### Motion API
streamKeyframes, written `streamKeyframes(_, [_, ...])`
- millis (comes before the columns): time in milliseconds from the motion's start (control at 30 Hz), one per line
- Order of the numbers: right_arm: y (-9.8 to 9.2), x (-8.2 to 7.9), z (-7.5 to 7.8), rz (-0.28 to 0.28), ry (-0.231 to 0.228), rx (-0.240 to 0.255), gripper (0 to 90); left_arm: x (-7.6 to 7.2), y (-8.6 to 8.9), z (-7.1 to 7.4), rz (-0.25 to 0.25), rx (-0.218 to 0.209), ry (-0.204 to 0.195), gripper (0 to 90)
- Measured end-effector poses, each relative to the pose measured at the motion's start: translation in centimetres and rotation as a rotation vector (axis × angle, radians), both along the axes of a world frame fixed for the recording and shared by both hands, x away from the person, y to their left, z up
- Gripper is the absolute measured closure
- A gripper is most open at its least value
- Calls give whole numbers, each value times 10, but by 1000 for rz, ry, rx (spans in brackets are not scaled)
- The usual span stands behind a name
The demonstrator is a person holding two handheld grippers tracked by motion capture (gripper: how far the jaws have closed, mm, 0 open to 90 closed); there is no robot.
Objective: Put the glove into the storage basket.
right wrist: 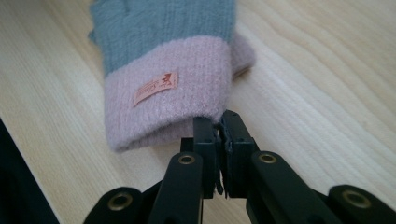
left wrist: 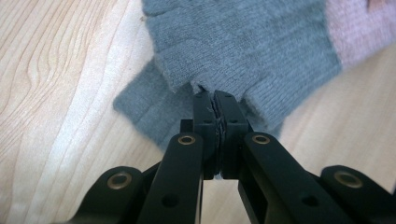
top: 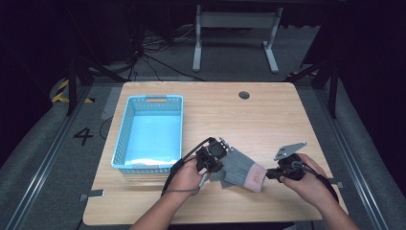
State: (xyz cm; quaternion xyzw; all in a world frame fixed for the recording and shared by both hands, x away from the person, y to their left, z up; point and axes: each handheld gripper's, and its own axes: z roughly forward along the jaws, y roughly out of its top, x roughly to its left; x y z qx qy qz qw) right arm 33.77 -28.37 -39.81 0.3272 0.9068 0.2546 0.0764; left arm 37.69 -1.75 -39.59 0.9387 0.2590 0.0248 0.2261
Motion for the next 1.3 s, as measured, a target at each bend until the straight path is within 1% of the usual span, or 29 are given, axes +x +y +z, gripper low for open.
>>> streamKeyframes(200, [-2, 7, 7, -7, -23, 20, 866, -7, 7, 7, 5, -7, 4, 885])
streamKeyframes(367, [0, 14, 7, -9, -29, 27, 867, -13, 12, 11, 12, -11, 7, 885])
streamKeyframes(500, [4, 24, 7, -4, -46, 30, 870, -19, 13, 11, 12, -2, 15, 885])
streamKeyframes(567, [5, 26, 6, -5, -44, 30, 869, -20, 14, 11, 10, 1, 15, 885])
streamKeyframes(633, [8, 33, 4, 1, -41, 32, 870, -23, 15, 11, 13, 7, 19, 885])
streamKeyframes(767, [12, 37, 2, 8, -36, 30, 870, -24, 17, 11, 21, 9, 26, 885])
streamKeyframes(933, [17, 43, -3, 21, -32, 28, 871, -24, 19, 8, 23, 25, 47, 885])
streamKeyframes(1067, [19, 44, -4, 21, -29, 27, 871, -24, 19, 6, 19, 34, 55, 884])
streamKeyframes(1133, [20, 44, -5, 23, -24, 25, 871, -24, 18, 4, 15, 52, 65, 885])
streamKeyframes(1300, [21, 45, -9, 29, -25, 18, 871, -23, 16, 2, 11, 64, 77, 885])
